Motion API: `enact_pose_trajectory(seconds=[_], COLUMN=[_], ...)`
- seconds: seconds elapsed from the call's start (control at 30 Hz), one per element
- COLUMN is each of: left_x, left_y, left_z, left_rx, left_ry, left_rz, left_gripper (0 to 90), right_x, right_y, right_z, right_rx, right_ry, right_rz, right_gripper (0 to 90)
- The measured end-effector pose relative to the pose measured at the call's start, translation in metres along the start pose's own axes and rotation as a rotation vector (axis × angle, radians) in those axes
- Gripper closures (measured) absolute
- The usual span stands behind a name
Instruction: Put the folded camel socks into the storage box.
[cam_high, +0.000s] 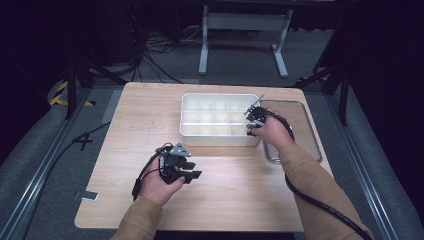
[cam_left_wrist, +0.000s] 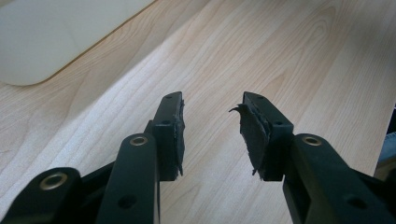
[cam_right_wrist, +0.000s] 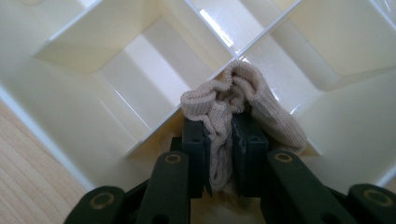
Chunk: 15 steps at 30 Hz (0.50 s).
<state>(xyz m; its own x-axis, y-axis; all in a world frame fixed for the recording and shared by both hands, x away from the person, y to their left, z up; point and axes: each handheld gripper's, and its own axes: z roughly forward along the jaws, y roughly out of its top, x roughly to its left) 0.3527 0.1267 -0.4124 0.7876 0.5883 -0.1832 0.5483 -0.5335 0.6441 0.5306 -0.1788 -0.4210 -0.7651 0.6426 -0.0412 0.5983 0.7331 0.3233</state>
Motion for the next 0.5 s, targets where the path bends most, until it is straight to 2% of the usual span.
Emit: enact_pose_trajectory(seconds=[0.13, 0.17, 0.3, 0.37, 0.5], left_x=[0.0, -0.001, 0.0, 0.0, 0.0], left_y=[0.0, 0.0, 0.0, 0.001, -0.001], left_z=[-0.002, -0.002, -0.002, -0.002, -0.004], left_rx=[-0.006, -0.014, -0.011, -0.008, -0.01], left_ry=[0.0, 0.001, 0.001, 0.003, 0.006], left_rz=[0.005, -0.005, -0.003, -0.001, -0.001], left_gripper=[60.1, 60.1, 59.9, 59.7, 59.7], right_x=[-0.001, -0.001, -0.003, -0.003, -0.003], right_y=[-0.001, -0.003, -0.01, -0.012, -0.016], right_z=[-0.001, -0.002, -0.009, -0.015, -0.03], right_rx=[-0.012, -0.024, -0.095, -0.12, -0.168], right_ry=[0.002, -0.002, 0.021, 0.034, 0.039], right_rz=[0.009, 0.022, 0.067, 0.089, 0.084], right_gripper=[74.4, 72.4, 64.9, 55.9, 53.8])
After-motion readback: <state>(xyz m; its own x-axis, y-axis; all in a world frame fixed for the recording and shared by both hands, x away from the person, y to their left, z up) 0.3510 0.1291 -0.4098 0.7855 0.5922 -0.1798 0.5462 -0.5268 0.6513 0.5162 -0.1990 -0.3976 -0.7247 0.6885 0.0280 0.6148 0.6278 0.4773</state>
